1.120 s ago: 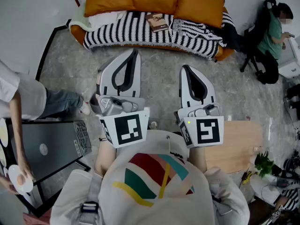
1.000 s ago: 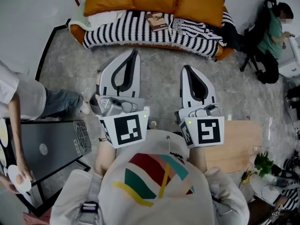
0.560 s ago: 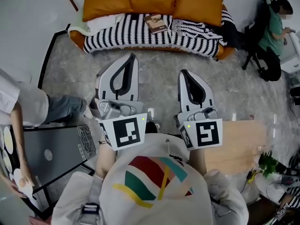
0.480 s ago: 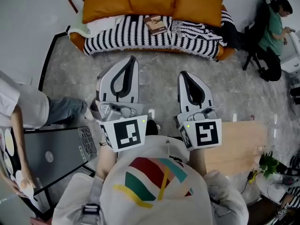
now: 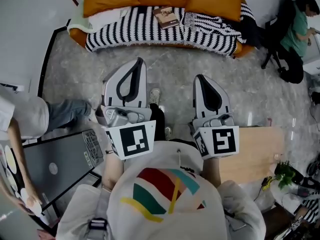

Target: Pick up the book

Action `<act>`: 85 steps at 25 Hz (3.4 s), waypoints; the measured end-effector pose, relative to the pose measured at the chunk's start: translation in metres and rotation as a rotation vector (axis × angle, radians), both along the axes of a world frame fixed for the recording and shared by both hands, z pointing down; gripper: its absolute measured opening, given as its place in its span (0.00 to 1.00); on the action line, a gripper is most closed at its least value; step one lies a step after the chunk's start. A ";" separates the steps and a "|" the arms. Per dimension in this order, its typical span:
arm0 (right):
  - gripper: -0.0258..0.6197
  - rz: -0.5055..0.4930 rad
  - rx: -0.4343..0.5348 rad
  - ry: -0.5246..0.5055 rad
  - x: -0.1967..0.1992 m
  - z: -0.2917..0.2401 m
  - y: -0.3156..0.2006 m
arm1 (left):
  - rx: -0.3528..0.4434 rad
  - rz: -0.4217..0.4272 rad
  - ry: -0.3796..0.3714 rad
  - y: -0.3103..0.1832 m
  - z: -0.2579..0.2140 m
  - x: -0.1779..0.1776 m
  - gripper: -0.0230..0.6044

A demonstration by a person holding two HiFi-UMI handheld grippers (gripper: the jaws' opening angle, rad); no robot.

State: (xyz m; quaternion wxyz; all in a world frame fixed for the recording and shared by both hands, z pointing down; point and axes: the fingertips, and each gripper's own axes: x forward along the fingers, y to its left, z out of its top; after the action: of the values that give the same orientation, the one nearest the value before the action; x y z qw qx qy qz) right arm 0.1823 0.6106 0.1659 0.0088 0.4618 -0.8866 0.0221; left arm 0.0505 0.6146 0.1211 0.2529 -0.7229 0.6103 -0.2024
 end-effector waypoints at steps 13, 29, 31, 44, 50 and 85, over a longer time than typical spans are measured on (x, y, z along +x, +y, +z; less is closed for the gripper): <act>0.06 -0.011 -0.049 0.003 -0.057 0.001 -0.166 | -0.054 0.002 0.042 -0.166 0.019 -0.060 0.05; 0.06 0.067 -0.082 -0.009 -0.120 -0.006 -0.376 | -0.069 0.102 0.065 -0.400 0.015 -0.121 0.05; 0.06 0.061 -0.089 -0.012 -0.119 -0.004 -0.399 | -0.079 0.094 0.076 -0.423 0.017 -0.123 0.05; 0.06 0.013 -0.099 -0.018 -0.087 -0.002 -0.587 | -0.114 0.012 0.027 -0.609 0.020 -0.104 0.05; 0.06 -0.020 -0.113 -0.018 -0.081 0.008 -0.645 | -0.123 -0.018 0.013 -0.657 0.025 -0.098 0.05; 0.06 -0.042 -0.900 -0.072 -0.159 0.391 -0.680 | -1.114 -0.157 1.251 -0.694 0.646 -0.107 0.53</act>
State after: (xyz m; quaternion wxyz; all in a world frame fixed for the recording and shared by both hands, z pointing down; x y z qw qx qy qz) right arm 0.0232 -0.0691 0.5567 0.1785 0.3930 -0.7975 0.4215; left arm -0.0568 -0.0790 0.7673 -0.5407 -0.6764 0.4973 -0.0533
